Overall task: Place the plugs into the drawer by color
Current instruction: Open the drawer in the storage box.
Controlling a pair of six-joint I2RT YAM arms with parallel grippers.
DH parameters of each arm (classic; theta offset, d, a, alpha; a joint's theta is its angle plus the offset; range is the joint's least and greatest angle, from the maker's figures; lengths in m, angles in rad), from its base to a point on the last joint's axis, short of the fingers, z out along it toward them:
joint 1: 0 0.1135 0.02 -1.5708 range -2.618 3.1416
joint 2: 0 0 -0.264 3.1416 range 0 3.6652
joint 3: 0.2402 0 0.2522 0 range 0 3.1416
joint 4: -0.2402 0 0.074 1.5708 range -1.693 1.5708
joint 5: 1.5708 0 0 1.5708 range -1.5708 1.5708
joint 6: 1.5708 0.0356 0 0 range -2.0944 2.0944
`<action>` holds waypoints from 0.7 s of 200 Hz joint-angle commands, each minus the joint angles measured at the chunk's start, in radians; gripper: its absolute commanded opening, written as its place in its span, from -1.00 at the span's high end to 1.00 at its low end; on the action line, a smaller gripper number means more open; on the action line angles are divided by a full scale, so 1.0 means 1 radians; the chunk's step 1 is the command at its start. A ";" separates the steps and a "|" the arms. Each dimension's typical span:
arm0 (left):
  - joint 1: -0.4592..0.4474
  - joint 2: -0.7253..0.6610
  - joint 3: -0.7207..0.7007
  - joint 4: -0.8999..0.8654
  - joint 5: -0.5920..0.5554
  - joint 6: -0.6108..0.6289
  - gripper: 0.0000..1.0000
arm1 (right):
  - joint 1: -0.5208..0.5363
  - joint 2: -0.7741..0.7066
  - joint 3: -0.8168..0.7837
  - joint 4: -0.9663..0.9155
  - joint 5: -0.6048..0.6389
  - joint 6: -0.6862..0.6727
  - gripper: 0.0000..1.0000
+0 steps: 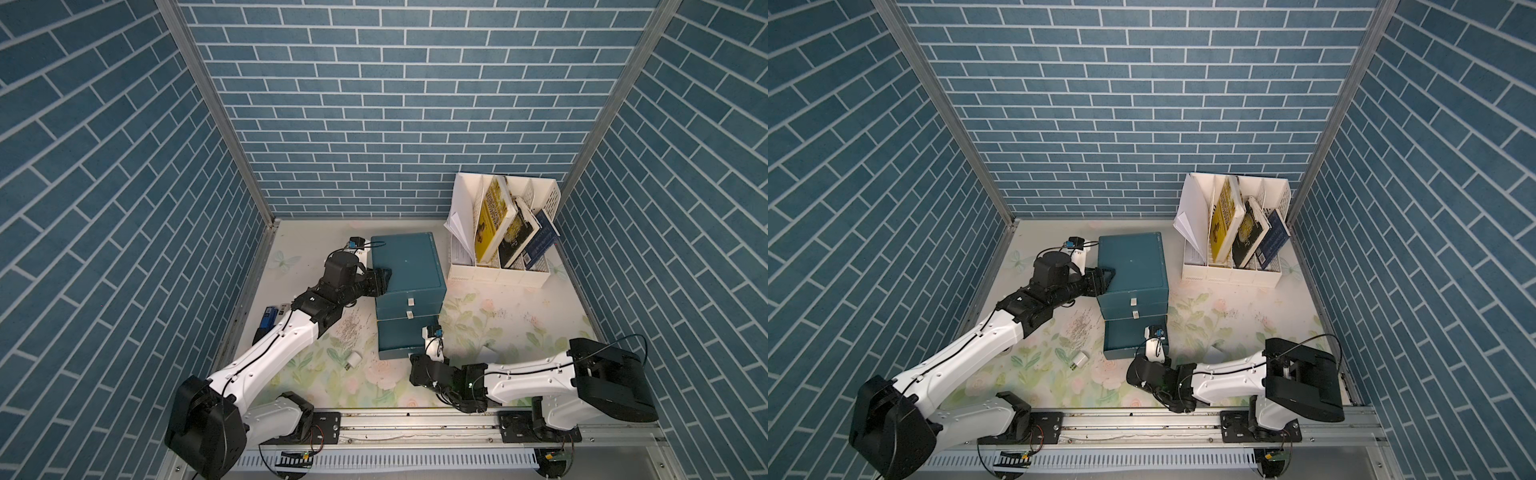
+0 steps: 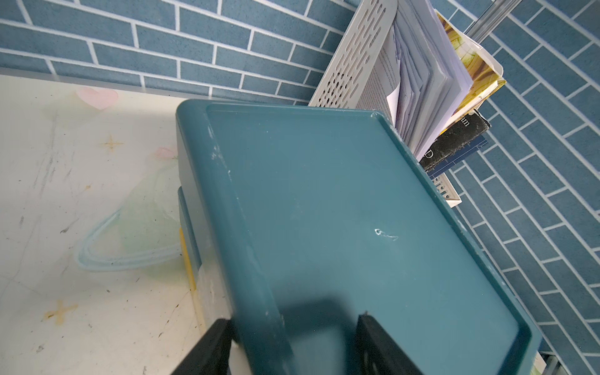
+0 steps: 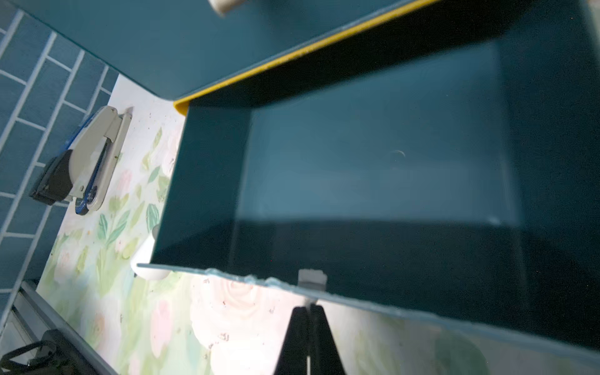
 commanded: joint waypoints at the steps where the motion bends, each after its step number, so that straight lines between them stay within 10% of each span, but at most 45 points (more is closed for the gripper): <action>1: 0.002 0.048 -0.027 -0.118 0.020 0.011 -0.31 | 0.015 -0.009 0.023 -0.071 0.006 0.039 1.00; 64: 0.002 0.022 -0.012 -0.122 0.020 -0.030 -0.37 | 0.034 0.004 0.059 -0.136 0.022 0.055 1.00; 96: 0.002 -0.004 0.007 -0.119 0.029 -0.046 -0.45 | 0.037 -0.022 0.100 -0.234 0.061 0.040 0.02; 140: 0.001 -0.026 0.060 -0.147 0.014 -0.053 -0.50 | 0.014 -0.170 0.236 -0.668 0.228 0.066 -0.39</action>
